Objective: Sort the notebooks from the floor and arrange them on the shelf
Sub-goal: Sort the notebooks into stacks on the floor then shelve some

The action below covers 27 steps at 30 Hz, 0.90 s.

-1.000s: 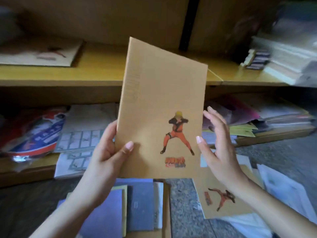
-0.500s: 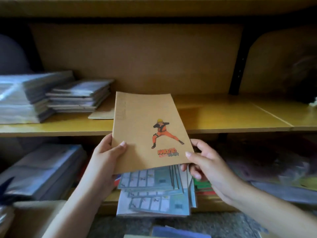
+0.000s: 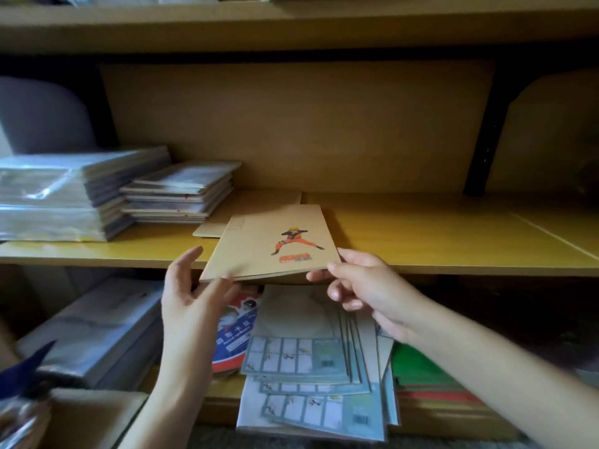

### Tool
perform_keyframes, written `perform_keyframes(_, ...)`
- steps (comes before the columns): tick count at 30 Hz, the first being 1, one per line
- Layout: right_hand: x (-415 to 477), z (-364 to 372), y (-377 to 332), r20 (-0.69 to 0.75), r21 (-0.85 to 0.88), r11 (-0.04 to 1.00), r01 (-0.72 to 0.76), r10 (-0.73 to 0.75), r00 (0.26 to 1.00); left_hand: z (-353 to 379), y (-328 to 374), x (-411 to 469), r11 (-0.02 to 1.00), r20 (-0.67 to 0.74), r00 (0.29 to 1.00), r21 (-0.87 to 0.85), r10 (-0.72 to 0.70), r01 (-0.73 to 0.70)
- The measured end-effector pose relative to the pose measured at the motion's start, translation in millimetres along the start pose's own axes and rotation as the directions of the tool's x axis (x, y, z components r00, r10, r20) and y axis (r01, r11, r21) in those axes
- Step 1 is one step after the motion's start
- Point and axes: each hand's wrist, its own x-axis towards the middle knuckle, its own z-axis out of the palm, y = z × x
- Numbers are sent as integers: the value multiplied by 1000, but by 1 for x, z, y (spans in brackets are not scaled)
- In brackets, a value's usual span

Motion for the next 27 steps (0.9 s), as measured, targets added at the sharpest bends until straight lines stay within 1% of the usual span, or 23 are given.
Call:
perform_keyframes(1, 5, 3, -1, -4, -14, 1000, 4, -4, 1000, -1, -3, -1, 953, 7, 994, 280, 113, -111)
perform_keyframes(2, 11, 6, -2, -27, -43, 999, 14, -15, 1000, -1, -8, -1, 769, 61, 966, 593, 251, -238)
perform_keyframes(3, 16, 9, -1, -56, -91, 996, 26, -31, 998, -2, -16, 0, 478, 163, 915, 811, 370, -338)
perform_keyframes(4, 20, 13, 0, -80, -147, 989, 37, -49, 996, -3, -23, 1, 246, 263, 867, 888, 422, -389)
perform_keyframes(5, 24, 16, 1, -99, -205, 978, 45, -66, 993, -2, -29, 1, 137, 336, 849, 897, 408, -420)
perform_keyframes(6, 28, 18, 1, -121, -273, 960, 57, -93, 988, 1, -33, 0, 92, 395, 834, 883, 386, -460)
perform_keyframes(7, 32, 19, 3, -146, -369, 926, 77, -139, 979, 5, -36, -2, 69, 444, 825, 866, 349, -496)
perform_keyframes(8, 34, 20, 4, -166, -518, 849, 101, -216, 962, 8, -41, -1, 40, 482, 820, 855, 310, -517)
perform_keyframes(9, 36, 20, 4, -166, -709, 697, 105, -310, 936, 10, -45, 0, 11, 502, 816, 850, 287, -527)
perform_keyframes(10, 36, 21, 5, -147, -861, 503, 80, -397, 906, 12, -49, 2, -13, 510, 815, 850, 275, -527)
perform_keyframes(11, 35, 21, 6, -116, -938, 341, 58, -469, 876, 13, -51, 5, -27, 512, 823, 852, 245, -522)
perform_keyframes(12, 35, 22, 7, -81, -966, 251, 60, -514, 854, 13, -54, 7, -32, 512, 832, 855, 212, -518)
perform_keyframes(13, 35, 22, 7, -50, -972, 219, 82, -538, 842, 13, -56, 10, -42, 512, 836, 857, 196, -514)
perform_keyframes(14, 34, 21, 8, -25, -971, 210, 111, -554, 832, 12, -57, 14, -48, 510, 839, 858, 190, -511)
perform_keyframes(18, 30, 15, 19, 84, -967, 138, 216, -626, 776, 15, -47, 26, -18, 459, 881, 888, 115, -460)
perform_keyframes(20, 29, 9, 23, 96, -967, 121, 224, -643, 760, 19, -42, 32, -27, 454, 885, 891, 101, -453)
perform_keyframes(21, 30, 7, 24, 101, -969, 111, 219, -634, 766, 21, -39, 35, -25, 450, 887, 892, 100, -450)
perform_keyframes(24, 35, 1, 19, 149, -970, 94, 226, -508, 848, 27, -33, 47, -16, 442, 892, 896, 96, -443)
perform_keyframes(25, 38, 2, 16, 180, -963, 97, 250, -457, 871, 29, -33, 51, -24, 445, 891, 895, 88, -445)
perform_keyframes(27, 43, 5, 11, 223, -948, 137, 286, -351, 909, 32, -35, 58, -42, 452, 890, 892, 61, -450)
